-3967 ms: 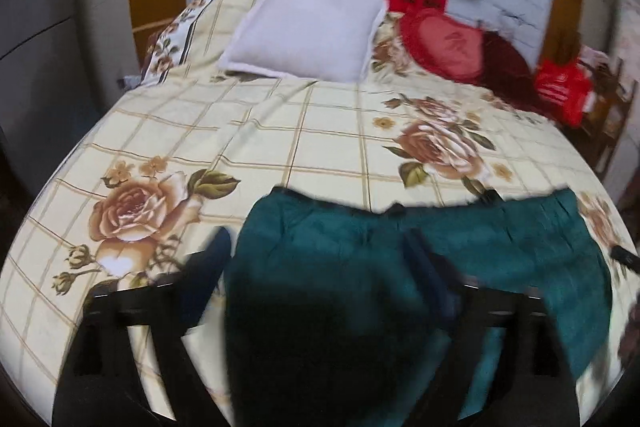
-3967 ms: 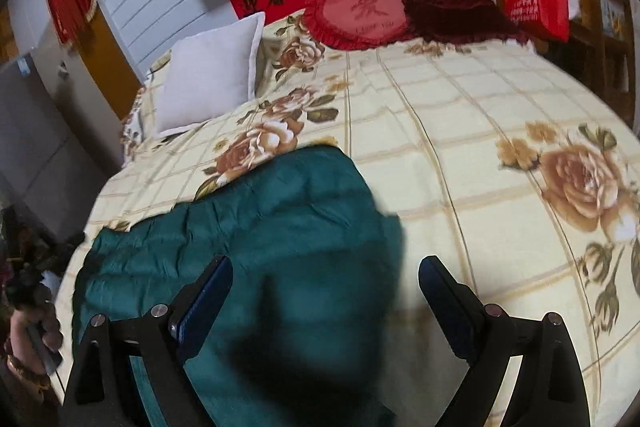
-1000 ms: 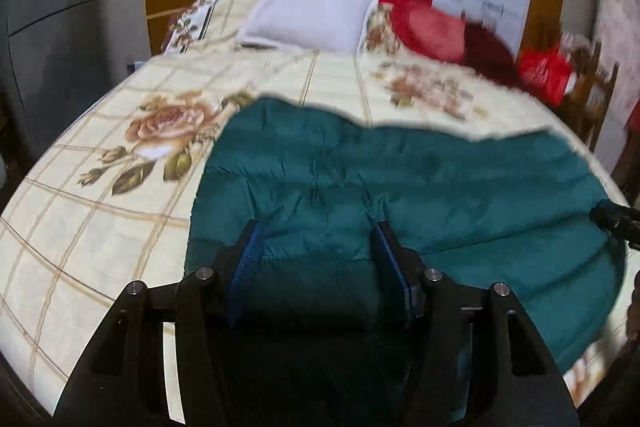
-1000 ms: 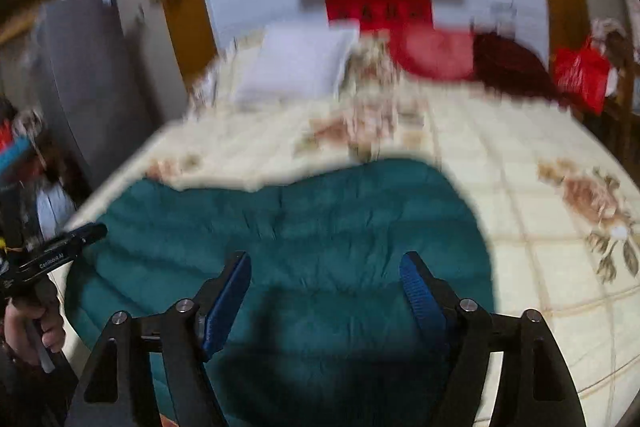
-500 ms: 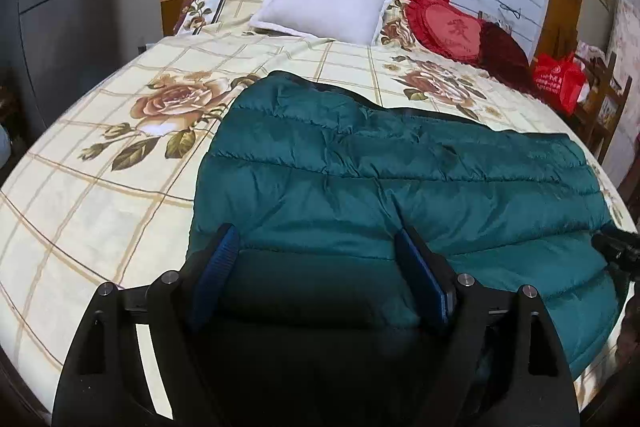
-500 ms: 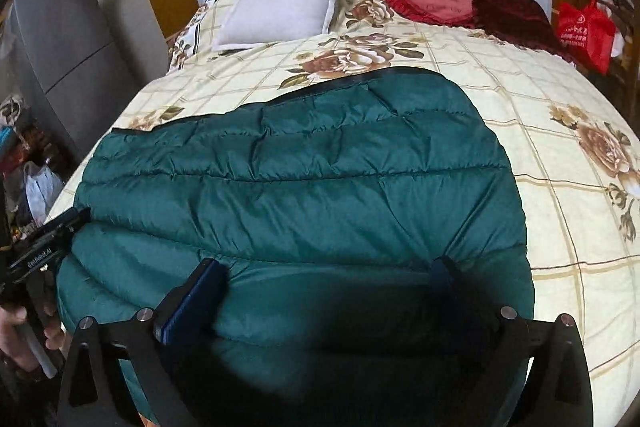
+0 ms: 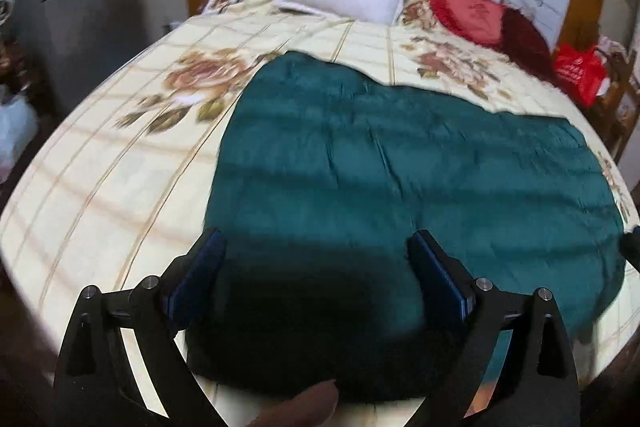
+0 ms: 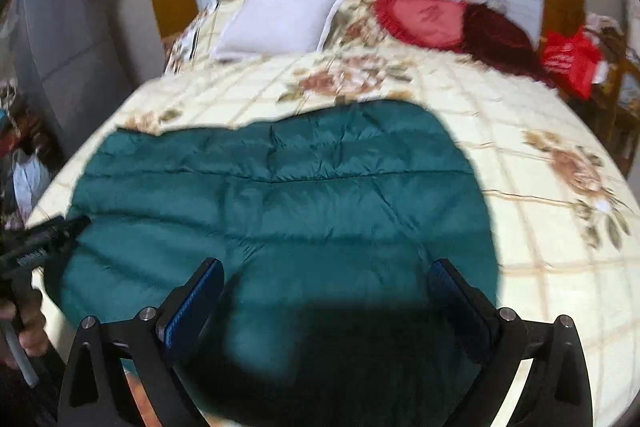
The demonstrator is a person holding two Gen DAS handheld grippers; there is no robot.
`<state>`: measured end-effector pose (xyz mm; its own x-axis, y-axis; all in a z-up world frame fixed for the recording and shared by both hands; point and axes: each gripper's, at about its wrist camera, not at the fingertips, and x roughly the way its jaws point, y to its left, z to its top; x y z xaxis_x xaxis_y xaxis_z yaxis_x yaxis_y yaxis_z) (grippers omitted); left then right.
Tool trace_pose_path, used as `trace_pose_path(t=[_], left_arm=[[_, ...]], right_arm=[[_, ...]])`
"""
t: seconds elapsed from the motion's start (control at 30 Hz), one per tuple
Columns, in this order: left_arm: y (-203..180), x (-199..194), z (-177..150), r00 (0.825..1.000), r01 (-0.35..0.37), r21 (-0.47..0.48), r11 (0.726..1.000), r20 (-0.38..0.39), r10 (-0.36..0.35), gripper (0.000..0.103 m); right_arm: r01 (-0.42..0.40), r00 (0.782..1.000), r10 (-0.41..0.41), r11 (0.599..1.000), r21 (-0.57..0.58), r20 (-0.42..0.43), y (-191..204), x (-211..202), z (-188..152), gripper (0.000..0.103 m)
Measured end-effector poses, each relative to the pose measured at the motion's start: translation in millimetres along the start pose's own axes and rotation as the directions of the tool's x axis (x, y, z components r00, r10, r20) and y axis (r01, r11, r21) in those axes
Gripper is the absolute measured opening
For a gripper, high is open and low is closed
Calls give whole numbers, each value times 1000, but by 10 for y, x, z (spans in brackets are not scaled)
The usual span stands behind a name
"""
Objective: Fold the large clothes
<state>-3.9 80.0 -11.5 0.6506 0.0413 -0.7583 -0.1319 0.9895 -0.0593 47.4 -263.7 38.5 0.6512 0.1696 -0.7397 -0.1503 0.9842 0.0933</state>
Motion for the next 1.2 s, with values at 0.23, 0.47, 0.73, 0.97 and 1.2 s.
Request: trace_pose_path(t=[0.23, 0.47, 0.73, 0.97, 1.2], left_arm=[[-297, -627, -450, 996, -10, 25, 1000, -86, 13, 94], [-592, -1262, -854, 998, 51, 70, 996, -39, -48, 94], [-691, -1780, -969, 995, 85, 97, 992, 47, -90, 94], [-686, -2040, -1043, 989, 107, 91, 990, 90, -115, 94], [-658, -2087, -1057, 987, 109, 79, 991, 107, -117, 94]], right_arm=[[11, 999, -13, 999, 49, 33, 187, -910, -420, 103], [14, 998, -18, 998, 58, 60, 345, -1395, -742, 103], [49, 991, -55, 998, 50, 118, 421, -1832, -894, 103], [52, 983, -60, 997, 52, 171, 454, -2143, -920, 103], [57, 979, -59, 998, 19, 195, 539, -2262, -938, 103]])
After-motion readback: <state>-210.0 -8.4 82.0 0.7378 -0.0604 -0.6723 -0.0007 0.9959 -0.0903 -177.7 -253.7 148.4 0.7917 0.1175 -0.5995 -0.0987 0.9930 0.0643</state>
